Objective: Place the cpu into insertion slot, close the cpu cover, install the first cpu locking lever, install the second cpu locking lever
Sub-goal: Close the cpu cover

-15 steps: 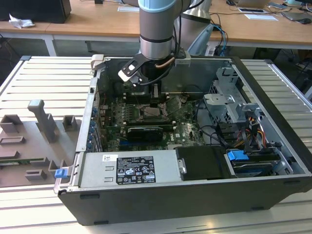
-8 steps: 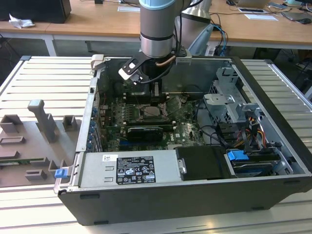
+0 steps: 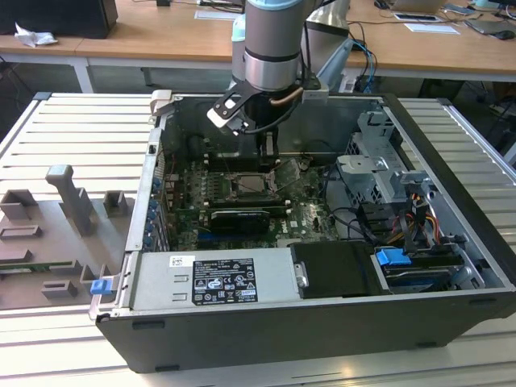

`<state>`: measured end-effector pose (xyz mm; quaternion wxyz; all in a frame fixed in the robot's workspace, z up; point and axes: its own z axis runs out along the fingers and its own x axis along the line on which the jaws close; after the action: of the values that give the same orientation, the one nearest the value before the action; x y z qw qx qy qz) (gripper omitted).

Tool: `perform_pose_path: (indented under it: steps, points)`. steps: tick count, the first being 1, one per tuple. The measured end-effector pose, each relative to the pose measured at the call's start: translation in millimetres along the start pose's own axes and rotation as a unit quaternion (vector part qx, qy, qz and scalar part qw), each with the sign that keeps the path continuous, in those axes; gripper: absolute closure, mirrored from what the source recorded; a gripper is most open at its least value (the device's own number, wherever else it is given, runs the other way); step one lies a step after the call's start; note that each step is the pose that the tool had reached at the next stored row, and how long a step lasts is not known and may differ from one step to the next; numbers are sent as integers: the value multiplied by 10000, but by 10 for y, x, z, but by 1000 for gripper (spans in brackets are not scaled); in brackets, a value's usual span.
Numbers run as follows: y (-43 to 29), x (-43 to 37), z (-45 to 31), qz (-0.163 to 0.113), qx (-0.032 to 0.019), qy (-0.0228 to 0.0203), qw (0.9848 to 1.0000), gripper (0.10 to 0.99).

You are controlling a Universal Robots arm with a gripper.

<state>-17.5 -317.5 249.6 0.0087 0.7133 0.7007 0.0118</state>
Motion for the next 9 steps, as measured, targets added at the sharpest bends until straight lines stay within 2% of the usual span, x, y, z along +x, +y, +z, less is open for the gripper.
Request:
perform_pose_path:
  steps: [2,7,9]
  points:
    - [2,1,-71,0,-1,1,10000,980]
    - [5,1,-79,-1,2,2,10000,980]
    - [60,1,-77,-3,10,1,10000,980]
